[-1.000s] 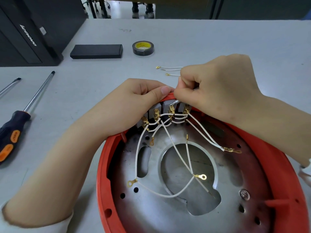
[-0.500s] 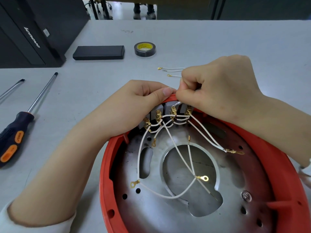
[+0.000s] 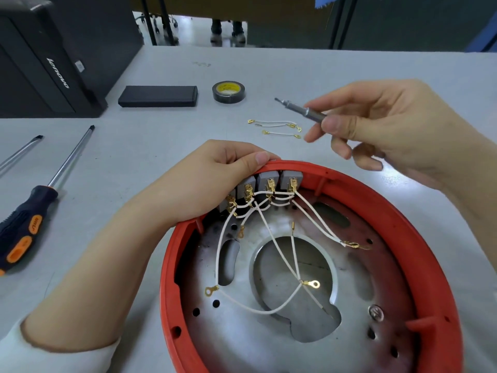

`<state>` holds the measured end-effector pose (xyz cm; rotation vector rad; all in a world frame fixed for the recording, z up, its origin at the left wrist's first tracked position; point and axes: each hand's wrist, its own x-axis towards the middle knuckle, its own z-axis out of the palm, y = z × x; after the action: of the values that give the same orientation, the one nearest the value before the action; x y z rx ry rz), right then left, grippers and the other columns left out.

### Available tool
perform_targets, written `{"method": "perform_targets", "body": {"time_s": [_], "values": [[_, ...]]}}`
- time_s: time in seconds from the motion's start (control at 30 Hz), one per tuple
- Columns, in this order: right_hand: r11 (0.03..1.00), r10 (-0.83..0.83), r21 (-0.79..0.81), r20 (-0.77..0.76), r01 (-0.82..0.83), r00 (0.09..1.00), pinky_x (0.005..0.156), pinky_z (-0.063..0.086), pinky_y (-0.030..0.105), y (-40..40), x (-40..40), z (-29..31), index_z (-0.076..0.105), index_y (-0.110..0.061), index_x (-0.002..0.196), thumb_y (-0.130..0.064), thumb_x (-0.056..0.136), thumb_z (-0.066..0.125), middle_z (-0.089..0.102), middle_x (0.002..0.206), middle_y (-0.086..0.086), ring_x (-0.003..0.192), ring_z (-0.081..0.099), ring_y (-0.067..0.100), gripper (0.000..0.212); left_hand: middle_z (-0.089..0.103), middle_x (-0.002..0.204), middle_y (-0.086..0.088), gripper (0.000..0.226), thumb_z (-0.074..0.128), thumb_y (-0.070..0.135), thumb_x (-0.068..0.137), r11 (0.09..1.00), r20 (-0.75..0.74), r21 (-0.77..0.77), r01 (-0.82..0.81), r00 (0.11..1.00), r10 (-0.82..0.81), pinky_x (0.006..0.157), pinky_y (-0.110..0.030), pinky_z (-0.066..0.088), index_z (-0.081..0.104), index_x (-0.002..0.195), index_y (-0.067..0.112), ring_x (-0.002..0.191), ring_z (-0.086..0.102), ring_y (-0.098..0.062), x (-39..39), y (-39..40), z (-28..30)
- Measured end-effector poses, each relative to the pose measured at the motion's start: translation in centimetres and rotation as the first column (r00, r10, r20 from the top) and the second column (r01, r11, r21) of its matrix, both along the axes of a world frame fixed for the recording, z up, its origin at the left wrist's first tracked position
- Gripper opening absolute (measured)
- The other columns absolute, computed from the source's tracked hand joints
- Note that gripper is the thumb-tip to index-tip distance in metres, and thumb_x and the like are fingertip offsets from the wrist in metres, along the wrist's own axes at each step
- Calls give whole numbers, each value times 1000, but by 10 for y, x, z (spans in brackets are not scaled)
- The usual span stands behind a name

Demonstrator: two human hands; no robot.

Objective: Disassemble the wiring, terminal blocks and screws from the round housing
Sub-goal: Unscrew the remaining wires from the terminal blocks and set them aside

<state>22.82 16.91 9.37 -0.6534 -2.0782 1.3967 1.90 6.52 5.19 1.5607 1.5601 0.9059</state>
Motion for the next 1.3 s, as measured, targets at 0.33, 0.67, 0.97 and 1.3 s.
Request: {"method": "perform_targets", "body": {"time_s": [0.33,0.67,0.97,1.3], "values": [[951,-99,-306,-167,44,981,34,23,15,-5,-11,-15,72,-11,80,-20,71,72,59,60,1,40,36,7,12,74,105,6,31,47,36,97,990,23,-62,124,992,-123,98,-35,50,69,114,23,103,68,-15,-3,11,5],[987,-41,-160,-94,25,995,37,24,15,-23,-44,-16,50,-10,79,-26,103,38,33,52,-3,39,28,6,32,74,103,5,36,47,42,91,986,38,-51,161,986,-159,93,-26,50,70,112,24,102,68,-14,-2,12,1],[991,-103,79,-35,105,994,49,34,11,-21,-45,-25,50,-22,78,-30,103,36,41,53,-17,50,41,1,30,75,102,-1,31,47,33,96,978,117,-56,201,974,-193,90,-27,53,71,110,18,99,70,-19,-3,13,-1],[985,-83,146,-38,87,996,53,30,16,-22,-46,-27,47,-25,80,-32,100,34,33,60,-11,53,34,4,25,74,104,-1,34,47,38,94,979,91,-65,192,978,-186,93,-34,51,71,110,21,100,70,-20,-4,13,0]]}}
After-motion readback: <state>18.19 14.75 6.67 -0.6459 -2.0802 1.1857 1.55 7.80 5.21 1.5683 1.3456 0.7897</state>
